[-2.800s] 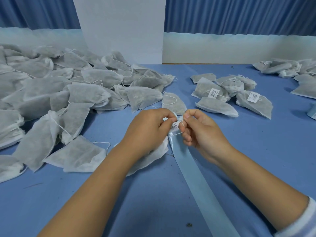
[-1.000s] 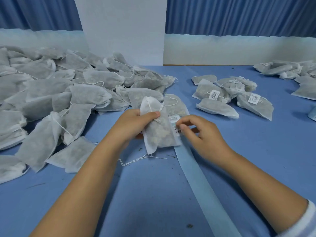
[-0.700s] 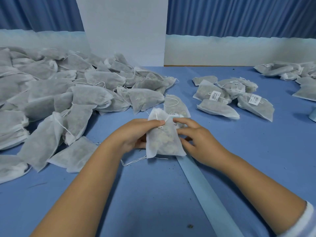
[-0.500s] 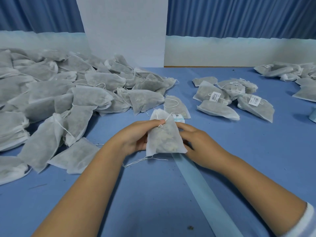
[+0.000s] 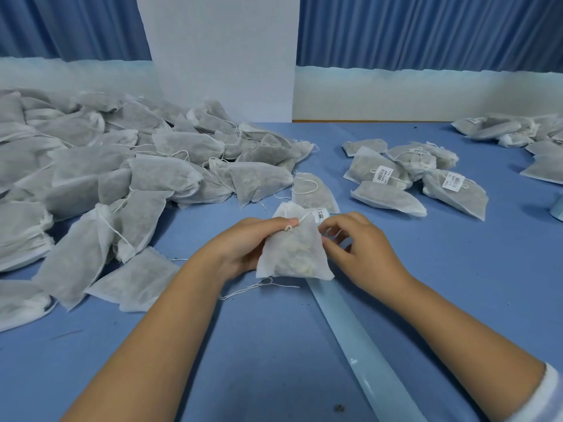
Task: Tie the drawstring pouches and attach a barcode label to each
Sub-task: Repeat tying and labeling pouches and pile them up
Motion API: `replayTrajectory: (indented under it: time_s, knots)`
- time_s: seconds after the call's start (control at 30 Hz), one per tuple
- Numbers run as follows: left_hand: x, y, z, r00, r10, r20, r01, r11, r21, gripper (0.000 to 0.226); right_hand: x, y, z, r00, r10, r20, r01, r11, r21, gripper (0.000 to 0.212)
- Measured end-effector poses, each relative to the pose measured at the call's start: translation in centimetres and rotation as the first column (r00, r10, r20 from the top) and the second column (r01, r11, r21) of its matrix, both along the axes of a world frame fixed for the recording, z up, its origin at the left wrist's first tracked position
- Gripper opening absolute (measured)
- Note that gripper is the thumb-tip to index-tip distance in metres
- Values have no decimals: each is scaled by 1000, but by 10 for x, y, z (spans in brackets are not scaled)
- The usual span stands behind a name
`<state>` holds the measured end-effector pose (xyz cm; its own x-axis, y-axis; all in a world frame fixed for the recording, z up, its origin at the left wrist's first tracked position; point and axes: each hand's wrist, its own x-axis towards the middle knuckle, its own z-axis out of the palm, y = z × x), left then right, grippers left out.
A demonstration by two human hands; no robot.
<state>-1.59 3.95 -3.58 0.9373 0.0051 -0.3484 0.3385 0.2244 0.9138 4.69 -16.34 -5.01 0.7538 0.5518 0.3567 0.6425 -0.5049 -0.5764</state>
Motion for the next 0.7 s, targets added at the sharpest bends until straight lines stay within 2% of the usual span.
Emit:
replayTrajectory:
  time_s: [0.07,0.2,0.33,0.43,0.57,0.7]
  knots:
    - [-1,1,1,999,-48,5,48,999,-5,28,1,0,0,999,-12,-52,15,998,58,17]
    - [-3,1,1,991,-134,25,134,991,-17,25,-2,1,1,984,95,-154,-83,993,82,25]
    - [-2,2,0,997,-82,13,83,984,-159,27,-4,2,2,979,129,-156,-115,988,99,33]
    - [0,3,2,1000,0,-5,-1,966,-257,19,-6,3,3,979,150,-140,-124,975,183,43]
    - [-5,6,5,998,38,-45,-47,980,-192,16,-5,2,2,987,157,-46,-143,965,220,36]
    - [-6,5,7,994,32,-105,-69,924,-377,28,-5,1,3,989,117,89,-134,967,218,28]
